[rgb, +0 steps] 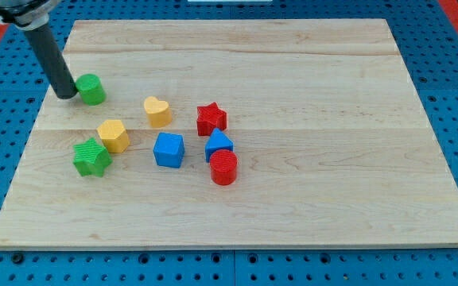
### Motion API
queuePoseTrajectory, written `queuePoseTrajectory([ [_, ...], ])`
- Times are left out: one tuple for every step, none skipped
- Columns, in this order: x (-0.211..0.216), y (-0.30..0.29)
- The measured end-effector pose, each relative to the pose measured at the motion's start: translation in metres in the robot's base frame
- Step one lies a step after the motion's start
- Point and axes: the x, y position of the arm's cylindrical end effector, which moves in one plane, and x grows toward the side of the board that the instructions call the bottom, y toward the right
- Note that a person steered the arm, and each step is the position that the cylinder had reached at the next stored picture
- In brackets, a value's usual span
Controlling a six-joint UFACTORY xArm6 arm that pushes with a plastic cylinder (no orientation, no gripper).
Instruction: Move the green circle near to the center of the board
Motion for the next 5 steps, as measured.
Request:
queuePoseTrajectory([
  [0.000, 0.037],
  [-0.003, 0.048],
  [-0.014, 0.010],
  [-0.025, 0.048],
  [-0.023, 0.087],
])
